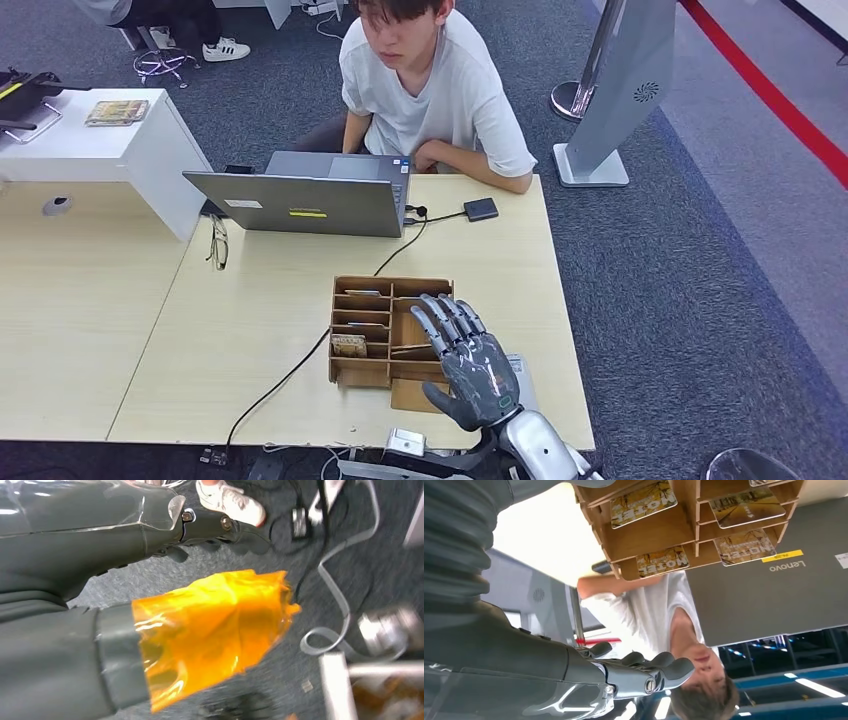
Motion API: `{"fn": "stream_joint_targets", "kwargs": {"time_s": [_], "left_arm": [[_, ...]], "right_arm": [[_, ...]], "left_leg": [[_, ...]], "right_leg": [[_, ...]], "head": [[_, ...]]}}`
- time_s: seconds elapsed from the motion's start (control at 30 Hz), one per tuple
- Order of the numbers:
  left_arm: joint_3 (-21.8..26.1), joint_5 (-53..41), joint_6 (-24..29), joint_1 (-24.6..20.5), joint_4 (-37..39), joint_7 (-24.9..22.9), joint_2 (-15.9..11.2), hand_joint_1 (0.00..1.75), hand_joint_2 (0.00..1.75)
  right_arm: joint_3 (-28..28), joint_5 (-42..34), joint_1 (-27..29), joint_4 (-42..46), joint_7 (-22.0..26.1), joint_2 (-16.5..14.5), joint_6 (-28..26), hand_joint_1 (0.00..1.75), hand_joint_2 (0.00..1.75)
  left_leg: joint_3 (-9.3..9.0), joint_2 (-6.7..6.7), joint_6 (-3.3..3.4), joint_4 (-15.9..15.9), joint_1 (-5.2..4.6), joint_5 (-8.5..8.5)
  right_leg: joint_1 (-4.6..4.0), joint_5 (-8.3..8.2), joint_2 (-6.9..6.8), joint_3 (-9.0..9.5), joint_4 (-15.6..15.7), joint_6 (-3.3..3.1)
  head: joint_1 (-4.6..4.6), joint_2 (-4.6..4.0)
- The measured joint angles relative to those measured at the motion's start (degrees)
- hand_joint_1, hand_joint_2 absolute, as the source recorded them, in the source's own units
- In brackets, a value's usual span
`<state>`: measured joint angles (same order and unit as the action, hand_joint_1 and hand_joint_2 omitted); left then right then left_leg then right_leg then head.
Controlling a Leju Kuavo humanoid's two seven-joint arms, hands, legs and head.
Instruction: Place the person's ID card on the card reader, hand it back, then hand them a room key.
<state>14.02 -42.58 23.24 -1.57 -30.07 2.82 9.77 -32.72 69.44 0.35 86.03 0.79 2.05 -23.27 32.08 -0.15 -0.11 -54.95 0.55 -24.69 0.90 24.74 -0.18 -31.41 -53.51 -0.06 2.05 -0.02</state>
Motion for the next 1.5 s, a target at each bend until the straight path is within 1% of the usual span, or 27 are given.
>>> {"fn": "stream_joint_targets", "kwargs": {"time_s": [0.07,0.13,0.17,0.23,0.3,0.37,0.5,0.63,0.73,0.93,0.97,1.0,1.07,1.13,1.2,1.27,1.33,1.5], "left_arm": [[0.0,0.8,1.8,-0.4,1.1,3.3,0.1,0.00,0.00],[0.1,0.1,2.7,0.2,1.8,5.4,0.3,0.00,0.00],[0.1,-0.3,2.6,0.8,1.9,5.5,0.5,0.00,0.00],[0.1,-1.1,1.5,1.7,1.8,4.4,0.9,0.00,0.00],[0.1,-1.8,-0.3,1.7,1.9,3.1,0.6,0.00,0.00],[0.3,-2.2,-1.9,0.6,2.1,2.6,-0.3,0.00,0.00],[1.8,-1.9,-4.6,-1.4,3.1,3.3,-3.6,0.00,0.00],[3.5,-1.7,-6.0,-2.0,4.0,4.5,-6.5,0.00,0.00],[4.2,-1.7,-6.1,-2.0,4.4,4.8,-7.5,0.00,0.00],[4.9,-2.6,-6.3,-2.3,5.1,5.2,-8.2,0.00,0.00],[4.9,-4.2,-6.9,-1.9,5.0,5.2,-8.0,0.00,0.00],[4.5,-6.6,-7.7,-0.8,3.8,4.4,-7.2,0.00,0.00],[2.9,-12.7,-11.1,4.3,-3.5,-0.1,-3.6,0.00,0.00],[0.4,-16.1,-14.6,10.3,-12.7,-4.8,0.7,0.00,0.00],[-1.5,-16.6,-16.2,14.0,-18.6,-6.5,3.5,0.00,0.00],[-2.1,-16.3,-16.7,15.7,-22.6,-6.8,4.7,0.00,0.00],[-2.2,-16.1,-17.1,16.3,-24.9,-7.0,5.0,0.00,0.00],[-2.4,-16.6,-17.4,16.5,-27.0,-6.6,5.7,0.00,0.00]], "right_arm": [[0.1,-0.1,0.1,0.0,-0.3,0.0,-0.5,0.00,1.75],[0.4,0.5,0.8,0.3,-1.0,0.0,-1.0,0.00,1.75],[0.7,0.6,1.2,0.5,-1.0,0.0,-1.1,0.00,1.75],[1.0,0.6,1.6,0.8,-0.4,0.0,-1.0,0.00,1.75],[1.1,0.1,1.4,0.7,0.5,0.0,-0.6,0.00,1.75],[1.0,-0.4,0.7,0.4,0.9,0.0,-0.5,0.00,1.75],[0.7,-1.4,-0.6,-0.6,1.8,0.0,-0.5,0.00,1.75],[0.3,-1.9,-1.3,-1.5,2.1,0.0,-0.7,0.00,1.75],[-0.1,-2.3,-1.6,-2.0,2.2,0.0,-0.7,0.00,1.75],[-0.4,-1.8,-1.9,-2.6,1.6,0.0,-0.8,0.00,1.75],[-0.3,-1.0,-1.7,-2.5,0.5,0.0,-0.8,0.00,1.75],[0.0,0.2,-1.1,-2.1,-1.0,0.0,-0.8,0.00,1.75],[0.9,2.5,0.9,-0.5,-3.4,0.0,-0.5,0.00,1.75],[1.7,3.5,2.8,1.3,-4.0,0.0,-0.3,0.00,1.75],[2.2,3.8,3.6,2.3,-4.1,0.0,-0.1,0.00,1.75],[2.6,3.8,3.9,2.8,-4.1,0.0,0.0,0.00,1.75],[2.7,3.8,4.0,3.1,-4.0,0.0,0.0,0.00,1.75],[2.8,3.8,4.1,3.2,-4.0,0.0,0.1,0.00,1.75]], "left_leg": [[0.00,-0.03,0.01,0.0,0.01,-0.01],[-0.01,-0.04,0.01,0.0,0.01,-0.01],[-0.02,-0.02,0.00,0.0,0.02,-0.01],[0.00,0.03,0.00,0.0,0.02,-0.01],[0.04,0.00,0.00,0.0,0.02,-0.01],[0.07,-0.05,0.00,0.0,0.05,-0.01],[0.03,-0.02,-0.03,0.0,0.10,0.02],[0.01,-0.03,-0.07,0.0,0.11,0.04],[0.03,-0.03,-0.06,0.0,0.10,0.04],[0.06,-0.03,-0.03,0.0,0.08,0.01],[0.05,-0.04,-0.02,0.0,0.07,-0.01],[0.01,-0.04,0.02,0.0,0.02,-0.05],[-0.09,0.03,0.13,0.0,-0.09,-0.19],[-0.14,0.17,0.20,-0.1,-0.14,-0.30],[-0.10,0.19,0.30,-0.1,-0.13,-0.39],[-0.08,0.10,0.39,-0.1,-0.13,-0.46],[-0.10,0.06,0.37,-0.1,-0.12,-0.45],[-0.15,0.09,0.33,-0.1,-0.04,-0.40]], "right_leg": [[0.01,0.02,-0.02,0.02,0.0,0.03],[0.00,0.06,-0.01,0.04,0.0,0.06],[0.00,0.06,0.03,0.03,0.0,0.07],[-0.02,0.07,0.10,-0.01,0.0,0.08],[-0.03,0.09,0.06,-0.04,0.0,0.11],[-0.03,0.11,0.00,-0.02,0.0,0.12],[-0.09,0.08,0.04,0.01,0.0,0.09],[-0.13,0.09,0.05,0.01,-0.1,0.08],[-0.13,0.11,0.04,0.01,0.0,0.07],[-0.11,0.12,0.04,0.01,0.0,0.08],[-0.09,0.13,0.03,0.02,0.0,0.10],[-0.05,0.15,0.02,0.05,0.0,0.13],[0.08,0.23,0.09,0.11,0.0,0.21],[0.13,0.27,0.26,0.13,0.0,0.27],[0.12,0.32,0.27,0.14,0.1,0.35],[0.12,0.38,0.15,0.20,0.1,0.43],[0.11,0.39,0.11,0.23,0.1,0.44],[0.03,0.34,0.13,0.26,0.1,0.37]], "head": [[-0.03,0.00],[-0.04,0.00],[-0.03,0.00],[-0.01,0.00],[-0.01,0.00],[-0.01,0.00],[-0.03,0.00],[-0.03,0.00],[-0.02,0.00],[-0.01,0.00],[-0.02,0.00],[-0.04,0.00],[-0.06,0.00],[-0.01,0.00],[0.05,0.00],[0.01,0.00],[-0.05,0.00],[-0.03,0.00]]}}
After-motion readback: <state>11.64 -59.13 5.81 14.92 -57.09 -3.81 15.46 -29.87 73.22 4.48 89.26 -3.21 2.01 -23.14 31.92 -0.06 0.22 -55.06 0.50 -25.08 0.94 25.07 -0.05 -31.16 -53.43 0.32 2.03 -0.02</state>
